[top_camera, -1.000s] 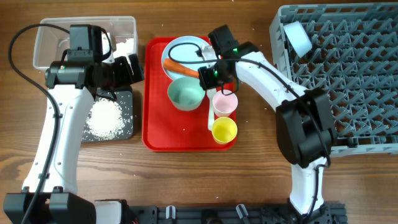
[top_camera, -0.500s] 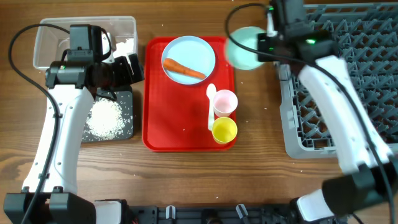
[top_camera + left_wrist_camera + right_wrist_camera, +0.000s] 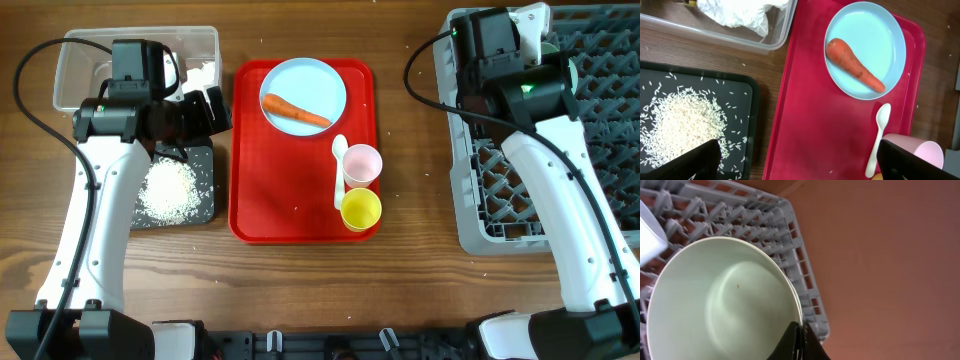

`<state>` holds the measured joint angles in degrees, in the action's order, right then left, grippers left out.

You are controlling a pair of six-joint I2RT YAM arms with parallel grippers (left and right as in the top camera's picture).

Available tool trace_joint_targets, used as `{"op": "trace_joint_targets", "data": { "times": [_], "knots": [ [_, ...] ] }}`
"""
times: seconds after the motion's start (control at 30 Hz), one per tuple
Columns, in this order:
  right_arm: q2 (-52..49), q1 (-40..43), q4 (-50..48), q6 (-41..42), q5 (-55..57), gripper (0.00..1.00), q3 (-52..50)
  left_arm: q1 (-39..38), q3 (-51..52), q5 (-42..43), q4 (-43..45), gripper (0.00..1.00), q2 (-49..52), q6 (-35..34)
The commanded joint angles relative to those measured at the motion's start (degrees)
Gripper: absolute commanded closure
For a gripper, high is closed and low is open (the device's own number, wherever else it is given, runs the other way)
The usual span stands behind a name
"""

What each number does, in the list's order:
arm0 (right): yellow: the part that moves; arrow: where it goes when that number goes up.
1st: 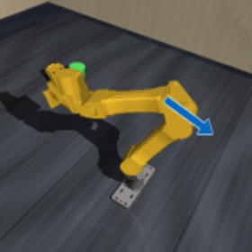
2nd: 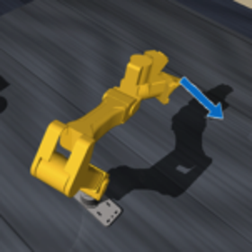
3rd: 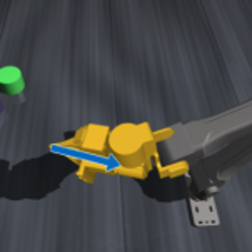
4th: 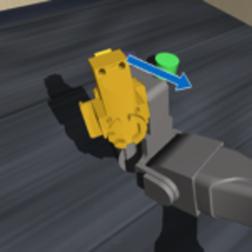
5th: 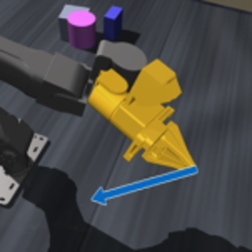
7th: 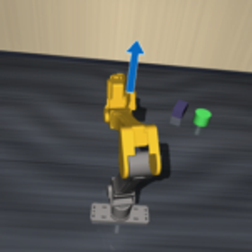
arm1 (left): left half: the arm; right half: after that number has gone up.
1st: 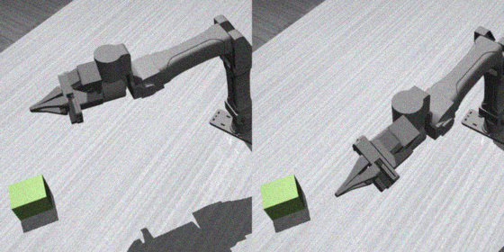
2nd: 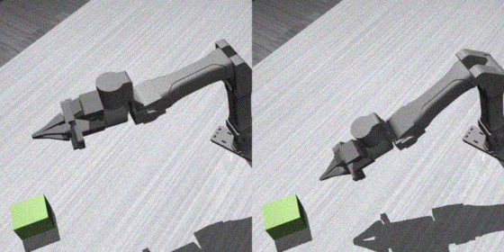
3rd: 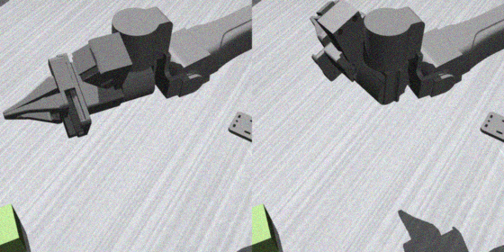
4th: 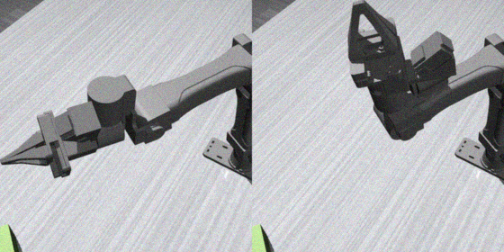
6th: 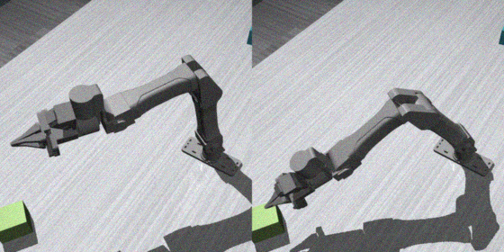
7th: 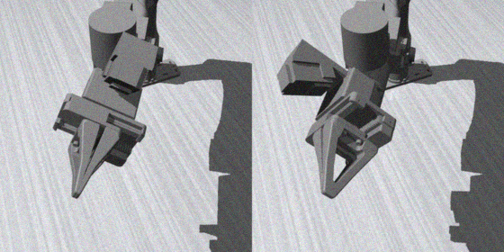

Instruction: Sort waste into correct bins and load items into the dishwasher rack

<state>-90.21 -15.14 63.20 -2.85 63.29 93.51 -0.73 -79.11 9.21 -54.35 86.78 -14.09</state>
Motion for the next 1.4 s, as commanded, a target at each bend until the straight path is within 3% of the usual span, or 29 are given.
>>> {"op": "trace_joint_targets", "data": {
  "times": [0.0, 0.47, 0.77, 1.3, 1.37],
  "knots": [
    [-2.7, 1.4, -0.7, -6.5, 4.7, 0.96, -0.4, 0.4, -0.4, -0.3, 0.1, 0.0, 0.3, -0.1],
    [-19.6, 5.0, 0.2, -4.7, 5.3, 0.96, -0.5, 0.4, -0.4, -0.3, 0.1, 0.0, 0.3, -0.1],
    [-20.1, 6.3, -2.1, -0.9, -0.4, 0.96, -7.9, 0.4, -0.4, -0.3, 0.1, 0.0, 0.3, -0.1],
    [-20.1, 3.7, -12.8, -0.3, -9.2, 0.96, -8.1, 0.4, -0.4, -0.3, 0.1, 0.0, 0.3, -0.1],
    [-20.1, 3.5, -14.8, -0.3, -9.4, 0.9, -8.1, 0.4, -0.4, -0.3, 0.1, 0.0, 0.3, -0.1]
  ]
}}
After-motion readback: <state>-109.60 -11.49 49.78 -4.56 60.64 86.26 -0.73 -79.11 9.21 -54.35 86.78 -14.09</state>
